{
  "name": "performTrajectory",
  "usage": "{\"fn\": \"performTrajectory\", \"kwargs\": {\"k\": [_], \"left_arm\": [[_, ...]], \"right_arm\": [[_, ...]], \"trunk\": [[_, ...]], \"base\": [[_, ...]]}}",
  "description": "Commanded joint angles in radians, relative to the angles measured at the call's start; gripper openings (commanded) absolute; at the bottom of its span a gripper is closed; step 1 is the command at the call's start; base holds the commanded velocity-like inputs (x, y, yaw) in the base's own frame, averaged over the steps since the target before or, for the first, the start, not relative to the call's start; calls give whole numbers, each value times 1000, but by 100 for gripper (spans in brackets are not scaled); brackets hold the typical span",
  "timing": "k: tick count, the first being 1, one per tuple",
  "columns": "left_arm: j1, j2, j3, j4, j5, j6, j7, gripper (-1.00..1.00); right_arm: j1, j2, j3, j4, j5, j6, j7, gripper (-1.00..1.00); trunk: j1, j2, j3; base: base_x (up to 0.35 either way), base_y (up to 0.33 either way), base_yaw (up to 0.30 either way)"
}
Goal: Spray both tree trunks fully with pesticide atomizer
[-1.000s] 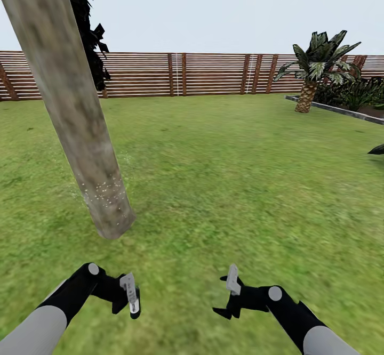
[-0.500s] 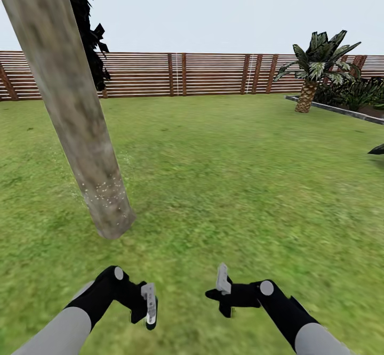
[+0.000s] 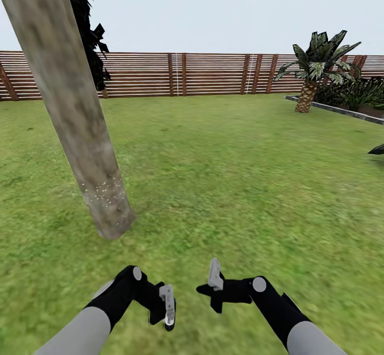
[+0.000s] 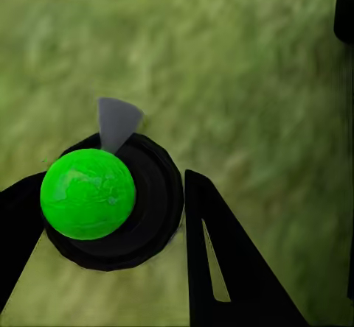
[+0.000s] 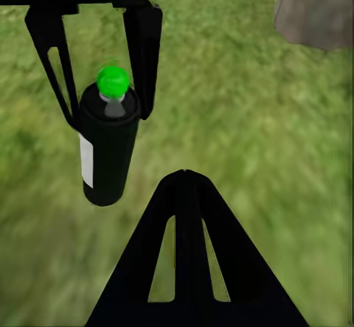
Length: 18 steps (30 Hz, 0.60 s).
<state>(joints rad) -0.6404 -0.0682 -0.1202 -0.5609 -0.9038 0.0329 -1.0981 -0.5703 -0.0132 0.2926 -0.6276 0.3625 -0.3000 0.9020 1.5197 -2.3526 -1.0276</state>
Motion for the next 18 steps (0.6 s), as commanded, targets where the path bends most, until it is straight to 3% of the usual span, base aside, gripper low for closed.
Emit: {"fn": "performTrajectory", "kwargs": {"k": [1, 9, 18], "left_arm": [[-1, -9, 0, -4, -4, 4, 1, -100], [-4, -45, 1, -16, -1, 5, 39, -100], [-4, -49, 2, -16, 6, 4, 55, -100]], "right_arm": [[0, 0, 2, -4, 7, -5, -2, -100], [0, 18, 3, -17, 7, -5, -2, -100], [0, 19, 2, -15, 10, -5, -2, -100]], "trunk": [[0, 0, -1], [0, 0, -1], [0, 0, -1]], "base": [[0, 0, 0], [0, 0, 0], [0, 0, 0]]}}
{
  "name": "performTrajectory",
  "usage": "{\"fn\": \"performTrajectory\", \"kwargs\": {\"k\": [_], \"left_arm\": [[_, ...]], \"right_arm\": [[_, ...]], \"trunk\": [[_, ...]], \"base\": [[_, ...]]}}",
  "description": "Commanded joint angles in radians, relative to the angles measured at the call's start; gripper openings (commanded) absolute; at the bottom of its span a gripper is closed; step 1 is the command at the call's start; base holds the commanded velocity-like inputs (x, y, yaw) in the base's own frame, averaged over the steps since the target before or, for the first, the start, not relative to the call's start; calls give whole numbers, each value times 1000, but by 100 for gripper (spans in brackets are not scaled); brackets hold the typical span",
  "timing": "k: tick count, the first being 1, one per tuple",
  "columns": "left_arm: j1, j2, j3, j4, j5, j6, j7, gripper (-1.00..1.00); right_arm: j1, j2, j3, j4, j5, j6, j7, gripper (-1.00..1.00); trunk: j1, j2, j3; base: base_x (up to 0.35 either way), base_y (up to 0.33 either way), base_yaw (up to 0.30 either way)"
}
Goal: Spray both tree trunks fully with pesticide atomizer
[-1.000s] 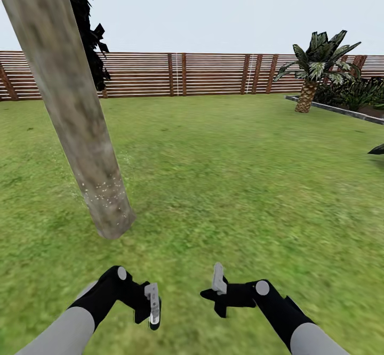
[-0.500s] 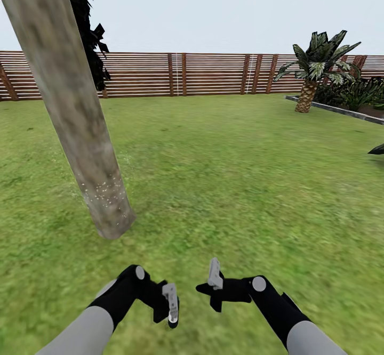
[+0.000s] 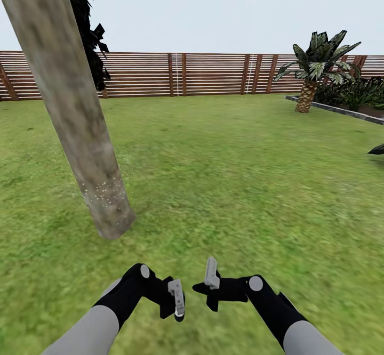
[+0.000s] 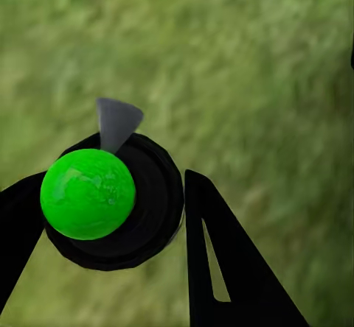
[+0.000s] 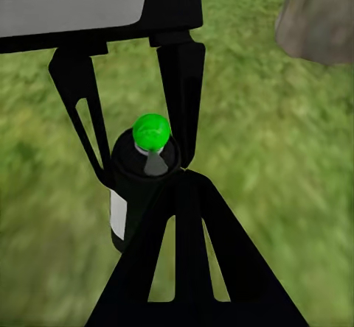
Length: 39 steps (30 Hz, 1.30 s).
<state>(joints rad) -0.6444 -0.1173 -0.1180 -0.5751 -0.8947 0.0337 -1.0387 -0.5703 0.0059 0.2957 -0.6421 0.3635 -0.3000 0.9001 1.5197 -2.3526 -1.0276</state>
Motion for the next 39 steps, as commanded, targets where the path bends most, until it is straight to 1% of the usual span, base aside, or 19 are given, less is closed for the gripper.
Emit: {"fn": "performTrajectory", "kwargs": {"k": [1, 4, 12, 15, 20, 30, 39], "left_arm": [[-1, -5, 0, -2, -3, 3, -5, -100], [-1, -16, -1, -2, -4, 3, -6, -100], [-1, -20, -2, -3, -1, 2, -5, -100], [-2, -29, -2, -3, 0, 2, -4, -100], [-3, -30, -2, -3, 1, 2, -4, -100], [-3, -44, -2, -5, 2, 2, -4, -100], [-10, -45, -1, -5, 3, 2, -3, -100]], "right_arm": [[0, 0, -1, 0, 9, -5, 0, -100], [0, 0, -1, 2, 9, -5, -1, -100], [0, -1, -2, 2, 9, -5, -1, -100], [0, -1, -1, 3, 9, -5, -1, -100], [0, -1, -2, 4, 9, -5, -1, -100], [0, -1, -2, 7, 10, -4, -4, -100], [0, -1, -1, 7, 11, -5, -4, -100]], "trunk": [[0, 0, -1], [0, 0, -1], [0, 0, -1], [0, 0, -1], [0, 0, -1], [0, 0, -1], [0, 0, -1]], "base": [[0, 0, 0], [0, 0, 0], [0, 0, 0], [0, 0, 0], [0, 0, 0], [0, 0, 0], [0, 0, 0]]}}
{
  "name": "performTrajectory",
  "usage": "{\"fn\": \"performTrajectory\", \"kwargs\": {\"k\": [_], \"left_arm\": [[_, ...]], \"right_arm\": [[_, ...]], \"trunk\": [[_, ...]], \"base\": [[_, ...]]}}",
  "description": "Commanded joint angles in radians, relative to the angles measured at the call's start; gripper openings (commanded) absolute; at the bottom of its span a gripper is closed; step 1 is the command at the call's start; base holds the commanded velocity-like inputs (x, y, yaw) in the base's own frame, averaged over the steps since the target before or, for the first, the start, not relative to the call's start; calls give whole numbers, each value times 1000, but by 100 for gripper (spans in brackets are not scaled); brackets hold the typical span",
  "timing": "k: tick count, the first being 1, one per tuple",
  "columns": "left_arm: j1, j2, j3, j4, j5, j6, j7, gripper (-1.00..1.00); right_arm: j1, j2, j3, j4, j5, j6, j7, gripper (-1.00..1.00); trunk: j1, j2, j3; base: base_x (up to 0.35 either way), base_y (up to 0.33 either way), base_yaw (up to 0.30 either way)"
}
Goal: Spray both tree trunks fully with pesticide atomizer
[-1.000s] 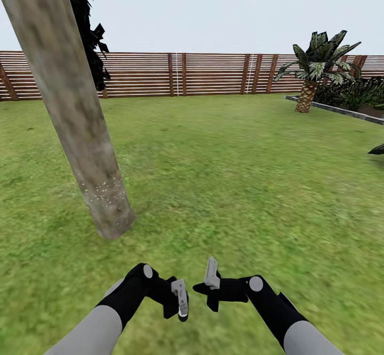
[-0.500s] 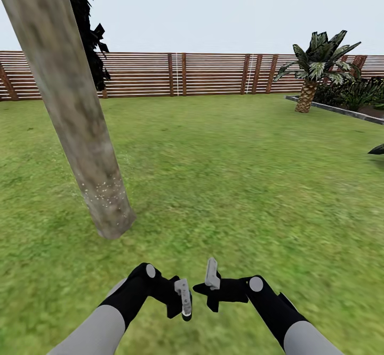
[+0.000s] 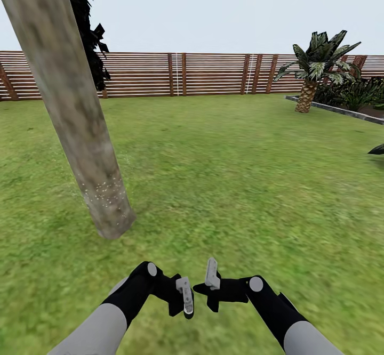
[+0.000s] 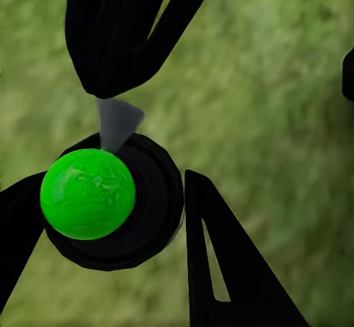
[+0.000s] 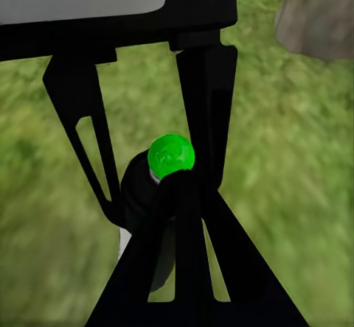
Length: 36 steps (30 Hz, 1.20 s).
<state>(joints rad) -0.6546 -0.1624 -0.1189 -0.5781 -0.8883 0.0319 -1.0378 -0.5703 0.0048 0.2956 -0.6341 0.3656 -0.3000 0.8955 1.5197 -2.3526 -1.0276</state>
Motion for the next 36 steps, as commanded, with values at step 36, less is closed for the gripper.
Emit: {"fn": "performTrajectory", "kwargs": {"k": [36], "left_arm": [[0, -12, 2, -2, 2, 1, -4, -100]], "right_arm": [[0, 0, -3, 1, 9, -5, 0, -100]], "trunk": [[0, 0, -1]], "base": [[0, 0, 0]]}}
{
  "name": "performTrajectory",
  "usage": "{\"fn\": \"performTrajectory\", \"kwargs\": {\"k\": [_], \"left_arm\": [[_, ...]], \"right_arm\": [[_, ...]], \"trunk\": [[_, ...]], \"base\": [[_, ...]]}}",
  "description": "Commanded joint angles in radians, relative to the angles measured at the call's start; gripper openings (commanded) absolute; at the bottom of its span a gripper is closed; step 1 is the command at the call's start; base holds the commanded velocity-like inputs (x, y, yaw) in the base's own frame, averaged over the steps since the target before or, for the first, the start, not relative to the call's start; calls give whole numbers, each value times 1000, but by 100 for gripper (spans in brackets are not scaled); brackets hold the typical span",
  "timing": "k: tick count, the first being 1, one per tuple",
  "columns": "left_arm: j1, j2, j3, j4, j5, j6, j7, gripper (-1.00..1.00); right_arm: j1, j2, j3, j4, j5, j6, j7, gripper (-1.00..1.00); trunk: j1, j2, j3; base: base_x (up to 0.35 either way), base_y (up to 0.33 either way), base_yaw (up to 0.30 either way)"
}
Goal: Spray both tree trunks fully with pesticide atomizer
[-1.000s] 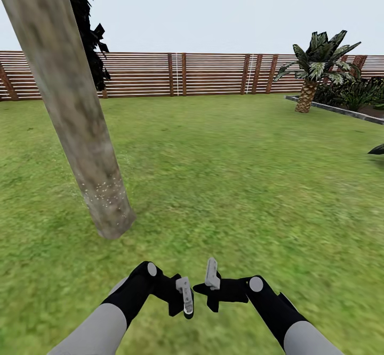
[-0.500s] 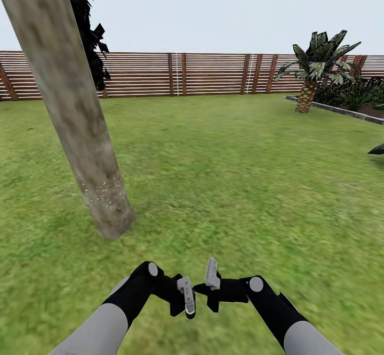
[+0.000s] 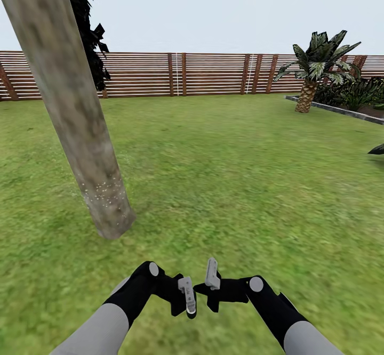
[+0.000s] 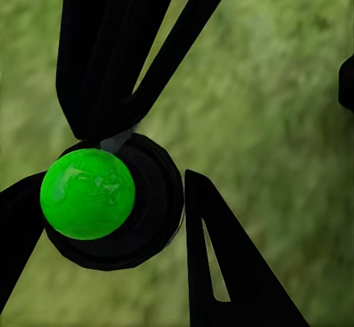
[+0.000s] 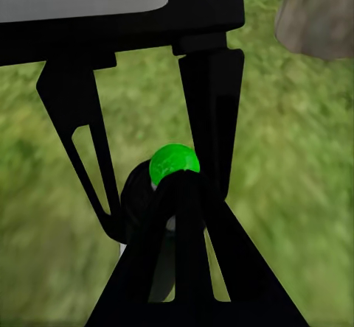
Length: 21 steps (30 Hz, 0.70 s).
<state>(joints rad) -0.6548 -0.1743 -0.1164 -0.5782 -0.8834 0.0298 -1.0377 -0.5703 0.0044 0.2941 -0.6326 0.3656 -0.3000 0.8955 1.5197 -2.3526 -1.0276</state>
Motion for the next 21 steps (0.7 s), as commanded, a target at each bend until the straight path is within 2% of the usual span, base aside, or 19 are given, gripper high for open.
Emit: {"fn": "performTrajectory", "kwargs": {"k": [1, 12, 16, 21], "left_arm": [[0, 0, 0, -2, -3, 3, -4, -100], [0, 0, 0, -2, -1, 2, -4, -100], [0, 0, -1, -2, 42, 2, -5, -100], [0, 0, -2, 0, 52, 2, -5, -100]], "right_arm": [[0, 0, -1, -1, 9, -5, 0, -100], [0, -1, -1, -1, 9, -5, 0, -100], [0, -1, 0, -1, 9, -5, 0, -100], [0, -1, 0, -1, 9, -5, 0, -100]], "trunk": [[0, 0, -1], [0, 0, -1], [0, 0, -1], [0, 0, -1]], "base": [[0, 0, 0], [0, 0, 0], [0, 0, 0], [0, 0, 0]]}}
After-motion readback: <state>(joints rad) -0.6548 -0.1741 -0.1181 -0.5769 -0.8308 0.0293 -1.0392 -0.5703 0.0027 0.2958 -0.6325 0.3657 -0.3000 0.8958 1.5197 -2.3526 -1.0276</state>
